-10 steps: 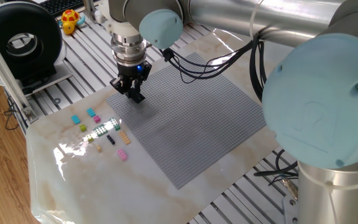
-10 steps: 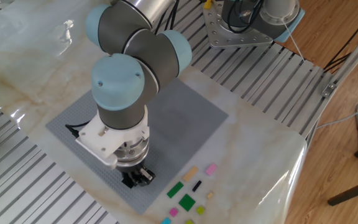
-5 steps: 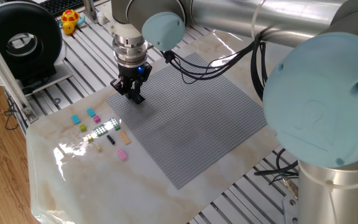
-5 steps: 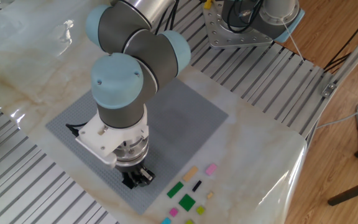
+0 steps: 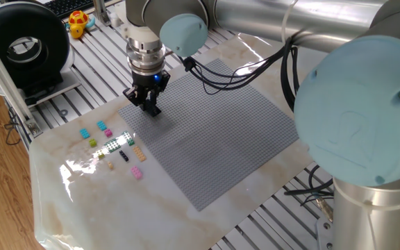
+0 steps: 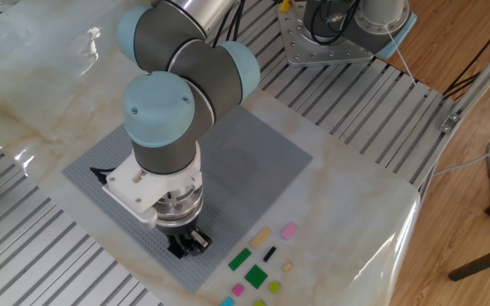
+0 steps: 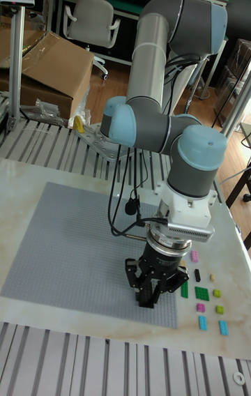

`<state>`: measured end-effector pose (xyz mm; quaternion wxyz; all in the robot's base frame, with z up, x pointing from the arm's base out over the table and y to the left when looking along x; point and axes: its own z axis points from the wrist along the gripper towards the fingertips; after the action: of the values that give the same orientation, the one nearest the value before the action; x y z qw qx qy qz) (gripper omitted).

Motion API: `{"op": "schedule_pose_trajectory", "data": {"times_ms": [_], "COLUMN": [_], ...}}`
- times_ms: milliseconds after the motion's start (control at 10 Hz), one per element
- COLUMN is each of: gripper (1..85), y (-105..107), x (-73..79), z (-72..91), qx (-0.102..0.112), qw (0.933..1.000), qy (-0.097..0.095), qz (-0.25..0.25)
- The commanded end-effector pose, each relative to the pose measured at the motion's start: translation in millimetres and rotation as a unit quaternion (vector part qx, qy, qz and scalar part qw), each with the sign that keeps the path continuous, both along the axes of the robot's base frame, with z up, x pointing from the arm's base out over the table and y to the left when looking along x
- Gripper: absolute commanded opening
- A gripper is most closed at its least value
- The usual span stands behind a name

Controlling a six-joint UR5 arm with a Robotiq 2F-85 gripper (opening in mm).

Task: Stack small Lego blocks randomly, one at a time

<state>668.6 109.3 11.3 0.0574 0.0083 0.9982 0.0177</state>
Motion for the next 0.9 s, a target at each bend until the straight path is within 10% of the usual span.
{"op": "schedule_pose_trajectory", "data": {"times_ms": [0, 800], "gripper": [1.0, 1.0], "y": [2.6, 2.0], "x": [0.3, 0.4], "z": [-0.7, -3.9], "qx": [0.01, 0.008], "qw": [0.9999, 0.9999], "qy": [0.002, 0.003], "qz": [-0.01, -0.008]}}
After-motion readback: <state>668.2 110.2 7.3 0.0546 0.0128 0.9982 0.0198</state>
